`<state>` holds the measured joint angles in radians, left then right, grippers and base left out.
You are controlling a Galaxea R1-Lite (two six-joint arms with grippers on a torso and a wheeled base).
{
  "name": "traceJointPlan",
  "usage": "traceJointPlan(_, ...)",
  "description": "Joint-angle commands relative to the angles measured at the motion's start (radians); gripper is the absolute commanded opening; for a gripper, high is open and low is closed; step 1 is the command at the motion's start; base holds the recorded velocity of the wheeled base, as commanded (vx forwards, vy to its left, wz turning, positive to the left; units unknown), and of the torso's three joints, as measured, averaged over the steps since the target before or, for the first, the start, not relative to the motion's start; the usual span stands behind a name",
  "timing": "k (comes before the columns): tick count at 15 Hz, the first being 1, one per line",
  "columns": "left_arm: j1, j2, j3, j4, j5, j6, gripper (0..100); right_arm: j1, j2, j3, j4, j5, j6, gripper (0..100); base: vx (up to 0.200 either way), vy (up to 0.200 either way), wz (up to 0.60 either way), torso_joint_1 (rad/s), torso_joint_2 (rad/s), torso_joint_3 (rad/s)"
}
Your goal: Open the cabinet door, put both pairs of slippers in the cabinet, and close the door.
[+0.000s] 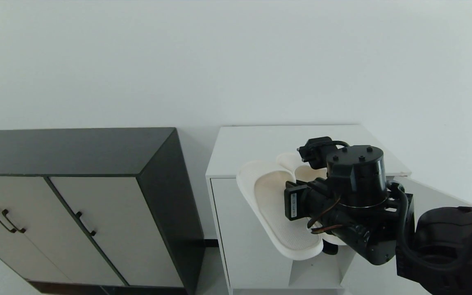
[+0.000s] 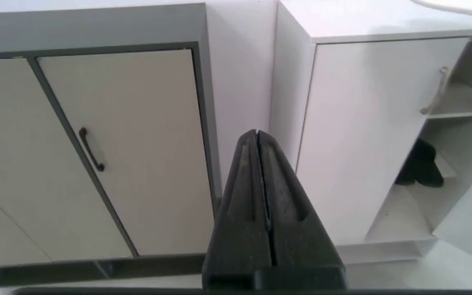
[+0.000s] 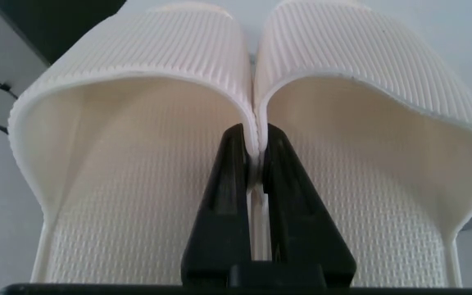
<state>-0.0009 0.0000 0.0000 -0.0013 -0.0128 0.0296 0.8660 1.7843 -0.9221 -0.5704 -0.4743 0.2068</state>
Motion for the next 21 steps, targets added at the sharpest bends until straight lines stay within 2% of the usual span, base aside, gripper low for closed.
traceJointPlan(1, -0.001, 0.0, 0.0, 0.0, 0.0, 0.001, 0, 0.001, 0.007, 0.006, 0.0, 0.0, 0.0, 0, 0.0, 0.0, 0.0, 0.0, 0.0, 0.0)
traceJointPlan(17, 0.001, 0.0, 0.0, 0.0, -0.003, 0.0, 0, 0.001, 0.03, 0.022, -0.031, 0.0, 0.0, 0, 0.0, 0.0, 0.0, 0.0, 0.0, 0.0)
traceJointPlan(21, -0.001, 0.002, 0.0, 0.0, -0.003, 0.001, 0, 0.001, 0.024, 0.022, -0.031, 0.0, 0.0, 0, 0.0, -0.2, 0.0, -0.002, 0.0, -0.002)
